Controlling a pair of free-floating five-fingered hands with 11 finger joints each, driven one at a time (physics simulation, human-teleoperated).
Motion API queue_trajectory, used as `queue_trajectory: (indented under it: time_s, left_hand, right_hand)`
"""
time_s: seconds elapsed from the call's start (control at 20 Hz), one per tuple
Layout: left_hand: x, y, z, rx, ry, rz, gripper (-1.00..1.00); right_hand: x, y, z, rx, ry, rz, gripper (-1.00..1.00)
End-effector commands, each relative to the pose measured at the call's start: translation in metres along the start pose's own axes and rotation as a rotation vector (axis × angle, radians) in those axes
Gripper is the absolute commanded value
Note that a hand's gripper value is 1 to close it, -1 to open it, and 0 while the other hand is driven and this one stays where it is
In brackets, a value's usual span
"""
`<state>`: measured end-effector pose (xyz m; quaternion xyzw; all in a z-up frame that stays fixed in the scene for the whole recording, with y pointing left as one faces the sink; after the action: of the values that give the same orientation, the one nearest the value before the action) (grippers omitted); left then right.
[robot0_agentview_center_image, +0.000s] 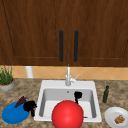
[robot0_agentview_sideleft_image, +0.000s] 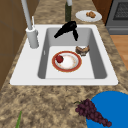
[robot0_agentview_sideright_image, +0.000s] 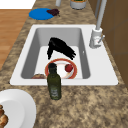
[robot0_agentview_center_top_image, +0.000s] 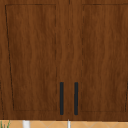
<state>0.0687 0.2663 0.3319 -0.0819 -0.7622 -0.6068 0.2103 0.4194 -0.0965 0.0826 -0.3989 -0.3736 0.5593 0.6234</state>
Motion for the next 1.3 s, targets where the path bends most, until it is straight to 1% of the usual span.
queue_trajectory:
  time_s: [0.0,0.15,0.2,0.4,0.55,0.75,1.05,1.25]
  left_hand:
    - [0.0,0.0,0.0,0.0,0.0,0.0,0.0]
    - [0.0,0.0,0.0,0.0,0.0,0.0,0.0]
    - [0.0,0.0,0.0,0.0,0.0,0.0,0.0]
    - [0.0,0.0,0.0,0.0,0.0,0.0,0.0]
    - [0.0,0.0,0.0,0.0,0.0,0.0,0.0]
    - [0.0,0.0,0.0,0.0,0.0,0.0,0.0]
    - [0.0,0.0,0.0,0.0,0.0,0.0,0.0]
    - [0.0,0.0,0.0,0.0,0.0,0.0,0.0]
  right_hand:
    - [-0.017,-0.011,0.023,-0.026,-0.022,-0.039,-1.0]
    - [-0.029,-0.025,0.044,-0.005,-0.027,-0.054,-1.0]
    - [-0.032,-0.03,0.051,0.006,-0.023,-0.052,-1.0]
    - [-0.045,-0.046,0.082,0.01,-0.022,-0.05,-1.0]
    - [-0.054,-0.046,0.11,0.036,-0.014,-0.032,-1.0]
    - [-0.061,-0.056,0.142,0.025,-0.031,-0.022,-1.0]
    - [-0.075,-0.064,0.193,0.02,-0.037,-0.027,-1.0]
    - [-0.085,-0.07,0.226,0.032,-0.032,-0.036,-1.0]
